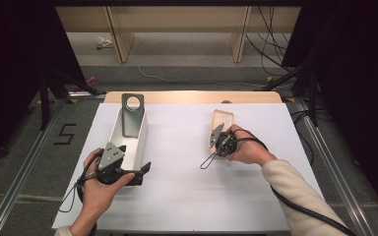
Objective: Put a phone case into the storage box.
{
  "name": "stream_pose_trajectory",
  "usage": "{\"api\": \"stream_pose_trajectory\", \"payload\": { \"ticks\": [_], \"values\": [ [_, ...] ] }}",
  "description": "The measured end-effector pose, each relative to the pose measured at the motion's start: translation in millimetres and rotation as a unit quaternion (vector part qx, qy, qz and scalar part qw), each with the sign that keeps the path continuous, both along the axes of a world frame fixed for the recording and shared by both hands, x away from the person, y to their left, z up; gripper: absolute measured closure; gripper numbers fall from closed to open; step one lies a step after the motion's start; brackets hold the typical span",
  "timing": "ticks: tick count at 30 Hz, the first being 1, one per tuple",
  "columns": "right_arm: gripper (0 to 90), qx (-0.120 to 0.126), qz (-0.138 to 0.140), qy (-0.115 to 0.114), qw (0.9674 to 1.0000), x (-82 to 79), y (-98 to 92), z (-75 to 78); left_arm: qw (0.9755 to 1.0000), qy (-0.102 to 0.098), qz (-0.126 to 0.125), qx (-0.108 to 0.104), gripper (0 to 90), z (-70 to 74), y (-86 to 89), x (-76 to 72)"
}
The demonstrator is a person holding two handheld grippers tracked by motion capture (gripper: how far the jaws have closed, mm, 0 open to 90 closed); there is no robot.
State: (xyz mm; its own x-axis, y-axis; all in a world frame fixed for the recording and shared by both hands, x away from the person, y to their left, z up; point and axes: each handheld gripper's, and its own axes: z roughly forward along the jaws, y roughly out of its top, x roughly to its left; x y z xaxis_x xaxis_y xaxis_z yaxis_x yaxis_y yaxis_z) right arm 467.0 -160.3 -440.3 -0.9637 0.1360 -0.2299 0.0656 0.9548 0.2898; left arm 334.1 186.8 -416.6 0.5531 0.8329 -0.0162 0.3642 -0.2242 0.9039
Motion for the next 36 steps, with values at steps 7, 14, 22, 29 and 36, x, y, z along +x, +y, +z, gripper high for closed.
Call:
{"api": "stream_pose_trajectory", "payload": {
  "ticks": [7, 14, 22, 29, 36],
  "values": [
    [88.6, 0.036, 0.0, 0.0, 0.9994, -7.1, -5.0, 2.5, 1.0, 0.0, 0.001, -0.001, 0.8, 0.1, -0.3, 0.2],
    [88.6, 0.064, 0.002, -0.005, 0.9979, -14.4, -8.9, 3.6, 1.0, 0.001, 0.003, 0.0, 1.0, 0.3, -0.4, 0.7],
    [88.7, 0.093, 0.012, -0.009, 0.9956, -22.6, -10.9, 6.3, 1.0, 0.001, 0.004, 0.0, 1.3, 1.3, -0.5, 1.9],
    [88.7, 0.109, 0.025, -0.018, 0.9936, -31.6, -8.7, 11.4, 1.0, 0.001, 0.006, -0.003, 1.9, 5.7, -1.8, 6.1],
    [88.7, 0.116, 0.044, -0.022, 0.9921, -42.8, -3.1, 13.9, 0.9999, 0.007, 0.005, -0.009, 3.4, 15.1, -5.6, 13.2]
  ]
}}
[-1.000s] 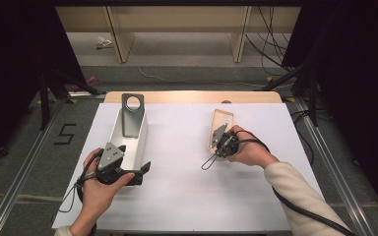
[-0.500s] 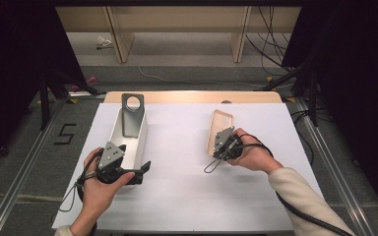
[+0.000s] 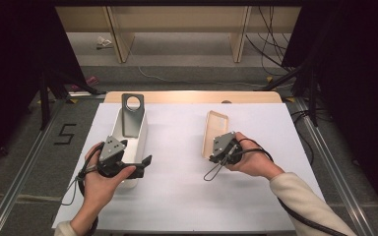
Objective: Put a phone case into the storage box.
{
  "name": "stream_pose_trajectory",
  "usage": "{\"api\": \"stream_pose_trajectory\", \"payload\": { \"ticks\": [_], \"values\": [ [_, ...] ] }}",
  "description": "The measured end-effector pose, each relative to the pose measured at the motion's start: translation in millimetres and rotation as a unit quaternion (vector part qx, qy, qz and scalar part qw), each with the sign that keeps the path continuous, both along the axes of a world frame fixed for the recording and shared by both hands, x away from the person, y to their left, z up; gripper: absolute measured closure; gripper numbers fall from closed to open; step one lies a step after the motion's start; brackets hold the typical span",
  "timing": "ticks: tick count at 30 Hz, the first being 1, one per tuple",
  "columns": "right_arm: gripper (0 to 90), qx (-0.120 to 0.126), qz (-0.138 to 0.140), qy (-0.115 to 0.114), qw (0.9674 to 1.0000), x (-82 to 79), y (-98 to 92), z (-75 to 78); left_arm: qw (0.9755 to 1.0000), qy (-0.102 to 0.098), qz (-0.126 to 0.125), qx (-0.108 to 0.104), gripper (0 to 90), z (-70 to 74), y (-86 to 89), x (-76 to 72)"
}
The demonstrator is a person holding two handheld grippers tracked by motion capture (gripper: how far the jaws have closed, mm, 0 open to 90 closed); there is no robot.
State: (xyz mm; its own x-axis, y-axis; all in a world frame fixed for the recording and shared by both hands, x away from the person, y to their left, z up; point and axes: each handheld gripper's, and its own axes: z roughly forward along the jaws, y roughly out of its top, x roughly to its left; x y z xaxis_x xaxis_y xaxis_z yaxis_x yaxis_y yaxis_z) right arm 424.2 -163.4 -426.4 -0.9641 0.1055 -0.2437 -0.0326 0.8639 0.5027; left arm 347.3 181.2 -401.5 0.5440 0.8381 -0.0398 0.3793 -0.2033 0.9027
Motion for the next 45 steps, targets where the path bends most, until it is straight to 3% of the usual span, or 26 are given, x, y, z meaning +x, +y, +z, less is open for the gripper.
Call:
{"api": "stream_pose_trajectory", "payload": {
  "ticks": [4, 9, 21, 32, 38, 45],
  "values": [
    [88.7, 0.005, 0.012, -0.011, 0.9999, -7.5, 5.0, 1.9, 1.0, 0.004, -0.007, 0.005, 4.5, 6.4, -7.6, 7.0],
    [88.7, 0.002, 0.028, -0.008, 0.9996, -17.3, 10.2, 3.9, 0.9998, 0.012, -0.016, 0.009, 5.3, 15.1, -21.4, 20.0],
    [88.7, 0.005, 0.049, -0.009, 0.9987, -33.5, 17.5, 4.4, 0.9977, 0.039, -0.049, 0.027, 8.3, 24.9, -73.3, 50.3],
    [88.6, 0.007, 0.06, -0.016, 0.998, -42.7, 23.7, 6.7, 0.9962, 0.066, -0.055, 0.016, 15.3, 25.8, -106.7, 68.7],
    [88.6, 0.007, 0.066, -0.017, 0.9977, -43.7, 25.8, 6.3, 0.9954, 0.074, -0.059, 0.014, 17.4, 27.2, -118.2, 75.0],
    [88.6, 0.002, 0.069, -0.02, 0.9974, -45.6, 28.0, 6.7, 0.9946, 0.091, -0.049, 0.006, 27.5, 26.8, -126.1, 84.5]
  ]
}}
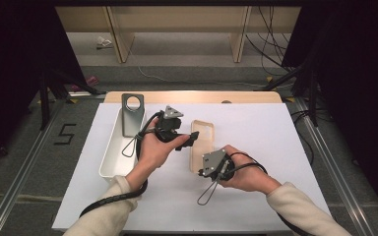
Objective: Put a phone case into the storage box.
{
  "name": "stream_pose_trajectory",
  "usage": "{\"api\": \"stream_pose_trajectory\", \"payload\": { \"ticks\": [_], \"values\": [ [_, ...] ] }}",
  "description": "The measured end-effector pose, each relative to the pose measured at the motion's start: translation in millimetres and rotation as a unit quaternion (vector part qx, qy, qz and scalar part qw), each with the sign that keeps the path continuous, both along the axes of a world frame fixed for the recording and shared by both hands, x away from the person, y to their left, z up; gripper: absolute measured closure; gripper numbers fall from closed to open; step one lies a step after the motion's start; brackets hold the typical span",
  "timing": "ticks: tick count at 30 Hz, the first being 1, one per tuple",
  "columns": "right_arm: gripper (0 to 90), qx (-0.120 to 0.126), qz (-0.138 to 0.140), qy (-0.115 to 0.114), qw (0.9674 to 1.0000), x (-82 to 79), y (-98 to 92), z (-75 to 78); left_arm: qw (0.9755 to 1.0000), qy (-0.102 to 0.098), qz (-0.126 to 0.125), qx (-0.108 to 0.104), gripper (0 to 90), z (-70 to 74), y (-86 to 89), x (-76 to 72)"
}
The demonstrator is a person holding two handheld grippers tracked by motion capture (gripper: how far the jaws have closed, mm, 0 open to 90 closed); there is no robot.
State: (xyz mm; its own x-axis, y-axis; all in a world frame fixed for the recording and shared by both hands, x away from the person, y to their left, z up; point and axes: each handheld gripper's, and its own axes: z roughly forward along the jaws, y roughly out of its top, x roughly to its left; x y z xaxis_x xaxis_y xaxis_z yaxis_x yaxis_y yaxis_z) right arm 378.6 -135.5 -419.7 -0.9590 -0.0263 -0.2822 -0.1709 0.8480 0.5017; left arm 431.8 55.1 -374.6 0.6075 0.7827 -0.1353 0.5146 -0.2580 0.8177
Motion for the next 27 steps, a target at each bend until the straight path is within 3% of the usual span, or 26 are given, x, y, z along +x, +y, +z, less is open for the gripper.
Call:
{"api": "stream_pose_trajectory", "payload": {
  "ticks": [5, 15, 27],
  "values": [
    [88.7, 0.003, 0.007, -0.004, 1.0, -1.7, 3.6, -0.1, 0.9996, 0.023, 0.013, 0.009, 35.7, -2.4, -3.3, 9.5],
    [88.7, 0.001, 0.009, -0.006, 0.9999, -4.4, 5.6, 0.9, 0.9972, 0.065, 0.037, 0.003, 51.6, -11.7, -3.9, 20.5],
    [88.7, -0.003, 0.016, -0.013, 0.9998, -5.0, 8.5, -0.4, 0.9959, 0.077, 0.043, -0.018, 71.6, -10.9, -3.4, 21.0]
  ]
}}
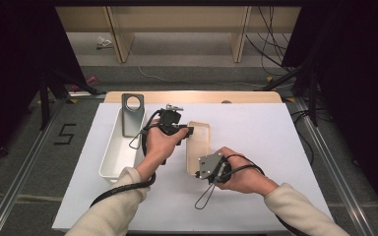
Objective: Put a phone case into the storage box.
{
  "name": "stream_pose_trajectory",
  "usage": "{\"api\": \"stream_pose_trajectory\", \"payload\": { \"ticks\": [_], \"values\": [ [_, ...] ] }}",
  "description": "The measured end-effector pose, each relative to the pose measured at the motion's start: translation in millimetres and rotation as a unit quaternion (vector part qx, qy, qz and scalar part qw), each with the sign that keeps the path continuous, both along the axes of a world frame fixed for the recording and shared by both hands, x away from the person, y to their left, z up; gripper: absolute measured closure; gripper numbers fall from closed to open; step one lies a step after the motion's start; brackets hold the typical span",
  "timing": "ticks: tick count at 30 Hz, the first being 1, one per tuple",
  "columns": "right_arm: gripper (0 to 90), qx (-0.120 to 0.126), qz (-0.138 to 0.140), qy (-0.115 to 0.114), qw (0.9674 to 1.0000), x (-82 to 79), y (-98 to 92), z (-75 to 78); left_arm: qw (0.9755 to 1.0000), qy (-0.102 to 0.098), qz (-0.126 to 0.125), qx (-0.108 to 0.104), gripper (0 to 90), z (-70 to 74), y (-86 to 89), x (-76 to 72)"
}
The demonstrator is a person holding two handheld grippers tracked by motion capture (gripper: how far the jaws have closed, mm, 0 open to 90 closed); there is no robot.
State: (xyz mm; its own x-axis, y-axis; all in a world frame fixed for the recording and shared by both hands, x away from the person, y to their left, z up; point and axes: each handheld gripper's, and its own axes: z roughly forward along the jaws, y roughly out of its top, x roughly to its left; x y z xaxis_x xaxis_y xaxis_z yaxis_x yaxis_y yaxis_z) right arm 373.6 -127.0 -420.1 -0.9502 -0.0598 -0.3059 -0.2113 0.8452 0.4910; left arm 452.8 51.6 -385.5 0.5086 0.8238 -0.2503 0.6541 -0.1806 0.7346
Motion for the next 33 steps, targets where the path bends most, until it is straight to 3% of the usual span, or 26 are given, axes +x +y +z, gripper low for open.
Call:
{"api": "stream_pose_trajectory", "payload": {
  "ticks": [15, 24, 28, 33],
  "values": [
    [88.6, -0.008, -0.011, 0.005, 0.9999, 4.3, 0.3, -7.3, 0.9985, 0.0, -0.017, -0.052, 81.3, 11.2, -4.7, -7.0],
    [87.6, -0.002, -0.023, 0.002, 0.9997, 6.1, 0.8, -8.5, 0.9968, -0.017, -0.029, -0.072, 82.9, 14.9, -5.3, -10.4],
    [81.8, 0.017, -0.037, 0.003, 0.9992, 7.8, -1.0, -7.0, 0.9968, -0.044, -0.035, -0.056, 83.3, 17.7, -6.4, -12.0],
    [71.5, 0.051, -0.06, 0.011, 0.9969, 9.5, -6.5, -1.4, 0.9966, -0.062, -0.029, -0.046, 83.3, 18.3, -2.8, -12.1]
  ]
}}
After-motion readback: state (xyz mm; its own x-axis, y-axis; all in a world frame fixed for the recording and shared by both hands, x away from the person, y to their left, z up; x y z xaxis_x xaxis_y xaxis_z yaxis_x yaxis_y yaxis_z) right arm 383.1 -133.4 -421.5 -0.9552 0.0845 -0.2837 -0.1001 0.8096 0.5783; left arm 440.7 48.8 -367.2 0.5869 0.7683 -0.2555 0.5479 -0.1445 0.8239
